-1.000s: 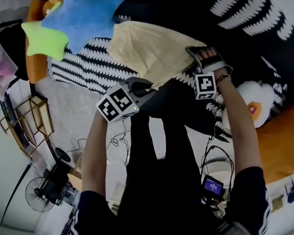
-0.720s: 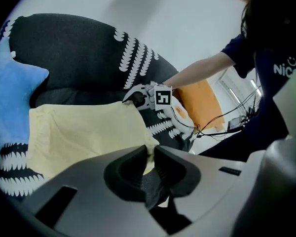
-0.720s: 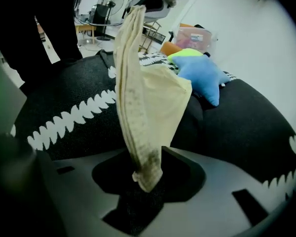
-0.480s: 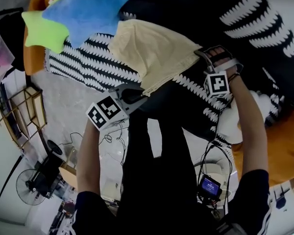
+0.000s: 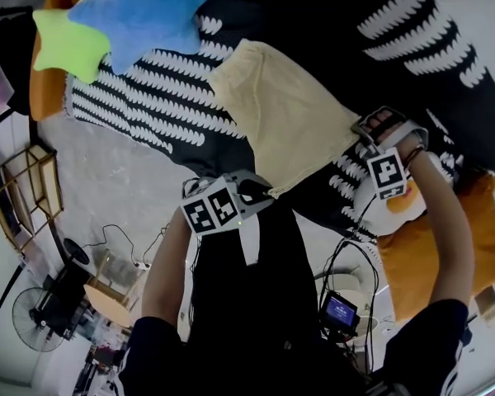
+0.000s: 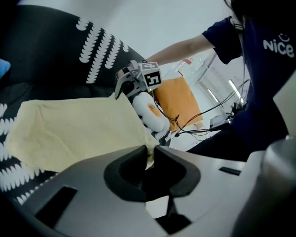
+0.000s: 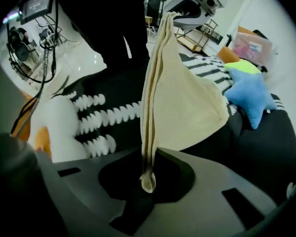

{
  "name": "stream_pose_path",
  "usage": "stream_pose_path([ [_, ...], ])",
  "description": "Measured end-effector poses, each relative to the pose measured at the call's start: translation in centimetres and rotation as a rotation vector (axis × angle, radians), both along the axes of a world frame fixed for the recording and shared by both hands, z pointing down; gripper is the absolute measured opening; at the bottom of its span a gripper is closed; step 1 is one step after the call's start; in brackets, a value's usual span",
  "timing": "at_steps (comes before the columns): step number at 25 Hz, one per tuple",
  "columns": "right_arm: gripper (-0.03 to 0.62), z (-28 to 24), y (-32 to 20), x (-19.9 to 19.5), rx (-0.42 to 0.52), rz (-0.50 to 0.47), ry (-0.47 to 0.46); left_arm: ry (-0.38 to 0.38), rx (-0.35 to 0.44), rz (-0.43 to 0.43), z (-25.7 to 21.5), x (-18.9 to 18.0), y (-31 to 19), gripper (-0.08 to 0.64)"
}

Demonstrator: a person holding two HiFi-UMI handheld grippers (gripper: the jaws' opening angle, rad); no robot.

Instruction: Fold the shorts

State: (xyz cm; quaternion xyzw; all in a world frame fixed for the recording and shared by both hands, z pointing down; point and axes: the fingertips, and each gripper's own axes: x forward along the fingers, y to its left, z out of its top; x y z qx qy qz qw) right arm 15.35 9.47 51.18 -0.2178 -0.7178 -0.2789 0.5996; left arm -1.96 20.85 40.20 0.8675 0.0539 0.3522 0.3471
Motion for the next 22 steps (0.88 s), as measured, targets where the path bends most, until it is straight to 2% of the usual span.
stream_pose_path([
  [2, 0.048, -0.2, 3.4, 1.7, -0.048, -0.005, 0.049, -0.002, -0.043, -0.023, 0.6, 0.5, 2.0, 0.051],
  [5, 0.048, -0.6, 7.5, 3.3, -0.111, 0.052, 0.092, -0.032, -0.006, -0.051, 0.6, 0.7, 3.6, 0.05],
  [7, 0.048, -1.3, 10.8, 3.8, -0.163, 0.103, 0.121, -0.034, 0.0, 0.007, -0.4, 1.0, 5.9, 0.049],
  [9, 0.048, -2.3, 15.0, 3.9, -0.21, 0.125, 0.154, -0.024, -0.04, 0.071, -1.4, 0.7, 8.6, 0.051],
  [11, 0.049, -3.2, 17.9, 3.6, -0.25, 0.15, 0.171, -0.032, -0.068, 0.086, -1.6, -0.1, 10.1, 0.051],
  [13, 0.049, -3.8, 19.6, 3.2, -0.3, 0.218, 0.172, -0.058, -0.064, 0.068, -1.2, -1.0, 10.7, 0.051],
  [16, 0.051, -2.8, 18.6, 2.3, -0.343, 0.339, 0.153, -0.079, -0.05, 0.012, 0.7, -2.4, 9.6, 0.051],
  [20, 0.051, -1.2, 14.2, 1.4, -0.332, 0.387, 0.133, -0.063, -0.036, -0.126, 2.5, -3.3, 5.3, 0.051],
  [22, 0.051, -1.4, 12.0, 1.5, -0.36, 0.41, 0.148, -0.059, -0.015, -0.188, 2.8, -3.2, 3.2, 0.051],
])
